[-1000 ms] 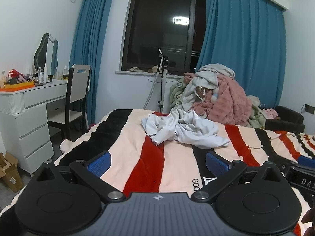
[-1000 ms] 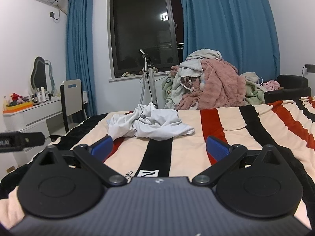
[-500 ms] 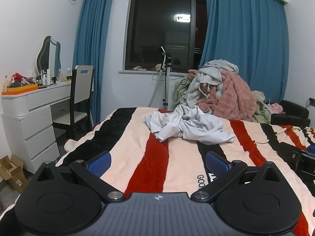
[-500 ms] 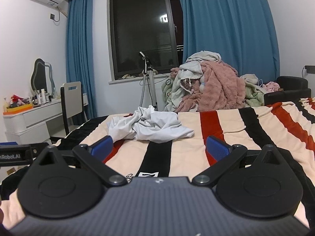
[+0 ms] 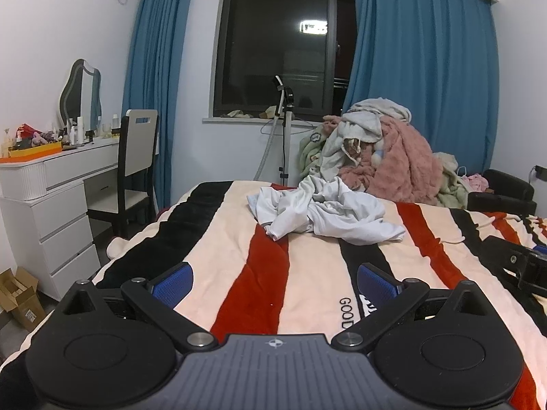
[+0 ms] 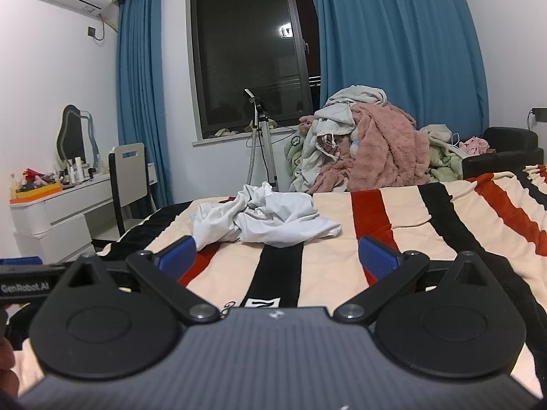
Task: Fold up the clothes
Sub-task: 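Move both grippers toward the crumpled white T-shirt on the bed, then grasp the white T-shirt with the right gripper while the left gripper grasps another edge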
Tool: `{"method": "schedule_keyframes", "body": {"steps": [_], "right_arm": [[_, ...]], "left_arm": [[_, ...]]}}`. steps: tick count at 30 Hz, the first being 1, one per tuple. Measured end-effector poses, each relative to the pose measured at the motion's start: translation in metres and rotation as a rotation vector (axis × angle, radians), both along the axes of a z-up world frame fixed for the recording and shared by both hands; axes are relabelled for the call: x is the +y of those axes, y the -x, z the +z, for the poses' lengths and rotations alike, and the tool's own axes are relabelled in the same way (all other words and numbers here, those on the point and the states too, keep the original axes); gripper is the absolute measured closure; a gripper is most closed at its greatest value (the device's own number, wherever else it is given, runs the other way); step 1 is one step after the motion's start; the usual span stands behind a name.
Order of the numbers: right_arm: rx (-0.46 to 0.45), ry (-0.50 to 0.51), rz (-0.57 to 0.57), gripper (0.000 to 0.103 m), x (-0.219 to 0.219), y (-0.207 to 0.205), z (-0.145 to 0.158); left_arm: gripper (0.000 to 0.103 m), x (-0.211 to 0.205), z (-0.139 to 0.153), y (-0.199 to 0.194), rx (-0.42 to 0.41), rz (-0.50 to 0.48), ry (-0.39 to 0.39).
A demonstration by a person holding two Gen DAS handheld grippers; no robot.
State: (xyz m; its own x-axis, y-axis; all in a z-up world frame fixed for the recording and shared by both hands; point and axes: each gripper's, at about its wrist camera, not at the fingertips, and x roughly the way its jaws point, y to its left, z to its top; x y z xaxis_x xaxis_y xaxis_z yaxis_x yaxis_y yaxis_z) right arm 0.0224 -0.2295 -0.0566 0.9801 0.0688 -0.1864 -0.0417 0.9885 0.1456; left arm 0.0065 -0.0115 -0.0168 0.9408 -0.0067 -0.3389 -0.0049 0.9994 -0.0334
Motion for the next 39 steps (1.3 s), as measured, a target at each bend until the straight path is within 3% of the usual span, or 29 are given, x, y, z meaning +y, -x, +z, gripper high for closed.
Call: {"method": "schedule_keyframes", "body": {"steps": [7, 15, 20, 23, 26, 31, 39], "right_arm": [[0.000, 0.000, -0.015, 0.000, -0.002, 0.000, -0.001], [0.005, -0.046, 0.002, 0.000, -0.014, 0.003, 0.001], [0.034, -0.048, -0.019, 0.001, -0.017, 0.000, -0.006], [0.058, -0.046, -0.050, 0.001, -0.018, -0.016, -0.012], [0.113, -0.020, -0.061, 0.003, -0.013, -0.044, -0.015], [0.169, 0.063, -0.008, 0.027, 0.017, -0.113, -0.029], [0.175, 0.309, 0.081, 0.035, 0.089, -0.263, -0.069]], "left_arm": [[0.000, -0.001, 0.000, -0.001, 0.012, -0.009, 0.006], [0.000, -0.005, 0.022, -0.014, 0.039, -0.090, 0.090], [0.000, -0.013, 0.056, -0.043, -0.014, -0.107, 0.033], [0.000, -0.008, 0.056, -0.061, -0.072, -0.053, -0.016], [0.000, 0.010, 0.038, -0.080, -0.051, -0.028, 0.023], [0.000, 0.048, 0.013, -0.110, -0.016, 0.049, 0.006], [0.000, 0.121, -0.030, -0.154, 0.104, 0.128, 0.221]]}}
